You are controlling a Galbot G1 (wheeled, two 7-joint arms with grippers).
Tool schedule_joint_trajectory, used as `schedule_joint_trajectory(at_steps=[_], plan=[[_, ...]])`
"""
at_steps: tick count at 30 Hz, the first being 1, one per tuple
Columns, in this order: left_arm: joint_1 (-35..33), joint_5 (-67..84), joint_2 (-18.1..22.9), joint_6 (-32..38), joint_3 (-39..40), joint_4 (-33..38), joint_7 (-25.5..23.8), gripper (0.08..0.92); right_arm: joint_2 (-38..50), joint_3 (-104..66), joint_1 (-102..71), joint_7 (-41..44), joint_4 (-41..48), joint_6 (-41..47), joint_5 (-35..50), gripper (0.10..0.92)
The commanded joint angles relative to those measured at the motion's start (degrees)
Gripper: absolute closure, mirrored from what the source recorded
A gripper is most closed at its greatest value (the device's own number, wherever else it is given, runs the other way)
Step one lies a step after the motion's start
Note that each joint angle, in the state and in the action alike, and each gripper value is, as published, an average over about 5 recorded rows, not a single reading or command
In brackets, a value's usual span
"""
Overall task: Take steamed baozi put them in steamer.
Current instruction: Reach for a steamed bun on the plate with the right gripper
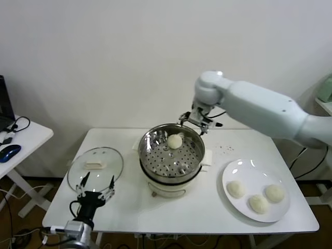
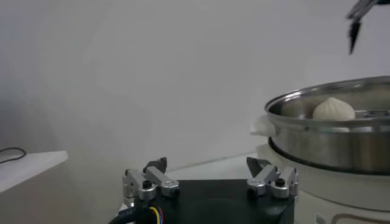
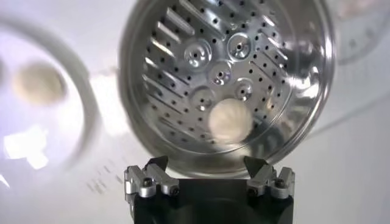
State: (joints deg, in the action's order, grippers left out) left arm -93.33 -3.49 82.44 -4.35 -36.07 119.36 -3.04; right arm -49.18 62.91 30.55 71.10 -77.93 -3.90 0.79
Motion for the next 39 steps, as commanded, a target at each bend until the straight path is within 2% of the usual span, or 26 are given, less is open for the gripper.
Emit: schedule_joint_trajectory(at_steps=[1, 7, 13, 23, 39], plan=[[-0.19, 0.4, -1.46, -0.24, 0.98, 0.33, -0.12, 0.177, 22.92, 5.31, 1.25, -1.45, -5.45, 16.21, 21.92, 0.203], [-0.88, 0.41, -0.99, -0.1, 1.77, 0.48, -0.21, 0.177, 28.55, 4.12, -6.66, -2.37, -7.51, 15.77, 16.53, 0.203], [-1.53, 0.35, -0.86, 0.24, 1.76, 0.6, -0.17, 0.177, 29.24, -4.69, -21.22, -4.19, -7.03, 15.71, 11.21, 0.203], [-1.89, 0.13, -0.97, 0.31, 1.33, 0.14, -0.03, 0.177, 23.24, -16.96, -36.07, -7.84, -0.4, 15.22, 7.02, 0.203], [-1.87, -0.08, -0.83, 0.37, 0.64, -0.91, -0.17, 0.177, 14.61, -18.43, -37.26, -8.17, 6.85, 14.32, 5.86, 0.203]])
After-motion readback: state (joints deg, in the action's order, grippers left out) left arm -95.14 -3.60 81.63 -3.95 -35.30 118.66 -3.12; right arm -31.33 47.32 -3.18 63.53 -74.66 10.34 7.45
